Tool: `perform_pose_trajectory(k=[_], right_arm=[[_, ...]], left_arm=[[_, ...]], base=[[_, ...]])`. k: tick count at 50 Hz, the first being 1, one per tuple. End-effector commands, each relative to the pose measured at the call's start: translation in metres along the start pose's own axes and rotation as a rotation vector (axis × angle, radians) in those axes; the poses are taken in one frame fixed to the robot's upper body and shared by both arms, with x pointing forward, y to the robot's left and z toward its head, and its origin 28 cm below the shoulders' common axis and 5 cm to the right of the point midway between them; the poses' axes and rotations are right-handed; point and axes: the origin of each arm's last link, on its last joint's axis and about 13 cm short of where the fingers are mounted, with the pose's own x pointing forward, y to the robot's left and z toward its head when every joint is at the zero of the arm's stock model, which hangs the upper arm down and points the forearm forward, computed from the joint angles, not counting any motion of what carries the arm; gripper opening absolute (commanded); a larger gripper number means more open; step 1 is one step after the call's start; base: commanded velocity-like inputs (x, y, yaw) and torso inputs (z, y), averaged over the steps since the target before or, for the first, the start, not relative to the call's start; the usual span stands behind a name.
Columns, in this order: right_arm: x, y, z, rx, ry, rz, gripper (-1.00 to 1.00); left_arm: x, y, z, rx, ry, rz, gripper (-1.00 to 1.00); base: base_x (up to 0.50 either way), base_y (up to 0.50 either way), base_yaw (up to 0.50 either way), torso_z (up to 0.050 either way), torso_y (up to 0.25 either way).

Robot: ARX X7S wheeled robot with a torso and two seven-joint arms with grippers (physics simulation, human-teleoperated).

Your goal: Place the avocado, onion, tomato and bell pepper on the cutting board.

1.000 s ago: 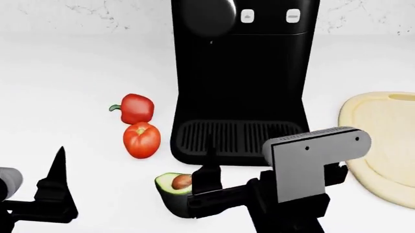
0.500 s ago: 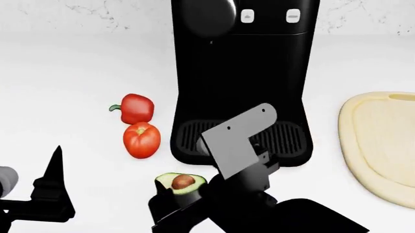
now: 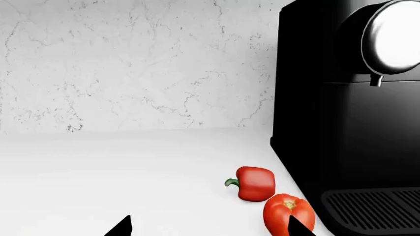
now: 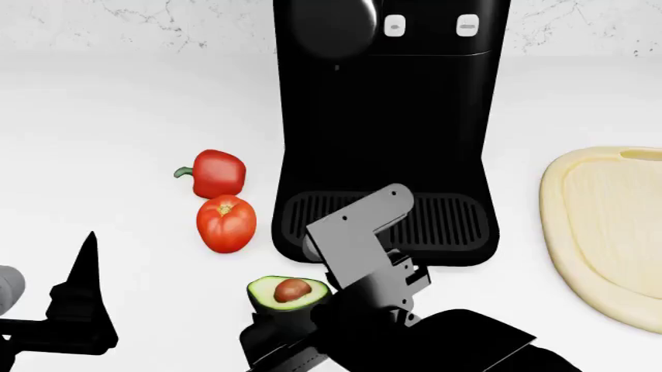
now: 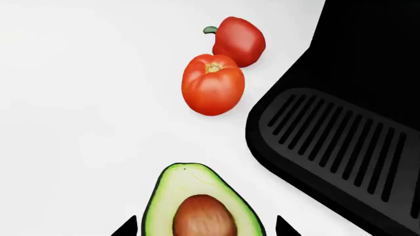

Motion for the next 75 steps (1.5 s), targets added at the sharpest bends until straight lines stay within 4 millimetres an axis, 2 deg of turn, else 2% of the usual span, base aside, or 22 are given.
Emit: perform_pose_trajectory(k=[1, 10, 11, 18, 25, 30, 33, 35, 37, 43, 48, 52, 57, 66, 75], right_arm=[[0.009, -0.004, -0.012, 0.027, 0.055, -0.002, 1.00], [0.009, -0.005, -0.013, 0.029, 0.054, -0.028, 1.00], [0.008, -0.005, -0.011, 0.016, 0.034, -0.048, -1.00], [-0.003, 0.003, 0.001, -0.019, -0.041, -0.059, -1.00], [-0.017, 0.002, 0.008, -0.007, -0.126, -0.120, -1.00], [-0.049, 0.001, 0.024, 0.041, -0.233, -0.214, -1.00], [-0.070, -0.003, 0.029, 0.053, -0.284, -0.294, -1.00], [-0.081, -0.006, 0.031, 0.054, -0.297, -0.318, -1.00], [-0.091, -0.012, 0.032, 0.058, -0.305, -0.362, -1.00], [-0.108, -0.020, 0.031, 0.080, -0.311, -0.422, -1.00], [-0.113, -0.021, 0.026, 0.089, -0.293, -0.452, -1.00], [-0.116, -0.020, 0.026, 0.084, -0.282, -0.458, -1.00], [-0.117, -0.018, 0.025, 0.082, -0.285, -0.457, -1.00], [-0.121, -0.019, 0.022, 0.092, -0.281, -0.461, -1.00], [-0.120, -0.017, 0.021, 0.095, -0.275, -0.451, -1.00]], left_arm=[[0.003, 0.000, -0.001, -0.019, -0.017, -0.007, 1.00], [0.003, -0.002, -0.001, -0.019, -0.018, -0.008, 1.00], [0.003, -0.002, -0.001, -0.018, -0.018, -0.009, 1.00], [0.002, 0.000, -0.001, -0.019, -0.017, -0.010, 1.00], [0.006, 0.001, -0.003, -0.021, -0.005, -0.022, 1.00], [0.036, 0.004, 0.009, 0.017, 0.028, -0.111, 1.00], [0.057, -0.005, 0.015, 0.000, 0.062, -0.206, 1.00], [0.064, -0.007, 0.022, -0.010, 0.055, -0.207, 1.00], [0.073, -0.015, 0.030, -0.020, 0.083, -0.285, 1.00], [0.103, -0.025, 0.015, 0.045, 0.221, -0.377, 1.00], [0.119, -0.033, 0.005, 0.053, 0.267, -0.411, 1.00], [0.124, -0.031, -0.008, 0.045, 0.315, -0.400, 1.00], [0.141, -0.029, -0.017, 0.024, 0.365, -0.371, 1.00], [0.151, -0.030, -0.041, 0.025, 0.453, -0.375, 1.00], [0.160, -0.033, -0.050, 0.025, 0.479, -0.381, 1.00]], base=[[0.00, 0.00, 0.00, 0.000, 0.000], [0.00, 0.00, 0.00, 0.000, 0.000], [0.00, 0.00, 0.00, 0.000, 0.000], [0.00, 0.00, 0.00, 0.000, 0.000], [0.00, 0.00, 0.00, 0.000, 0.000], [0.00, 0.00, 0.00, 0.000, 0.000], [0.00, 0.00, 0.00, 0.000, 0.000], [0.00, 0.00, 0.00, 0.000, 0.000], [0.00, 0.00, 0.00, 0.000, 0.000], [0.00, 0.00, 0.00, 0.000, 0.000], [0.00, 0.00, 0.00, 0.000, 0.000], [0.00, 0.00, 0.00, 0.000, 0.000], [0.00, 0.00, 0.00, 0.000, 0.000], [0.00, 0.00, 0.00, 0.000, 0.000], [0.00, 0.00, 0.00, 0.000, 0.000]])
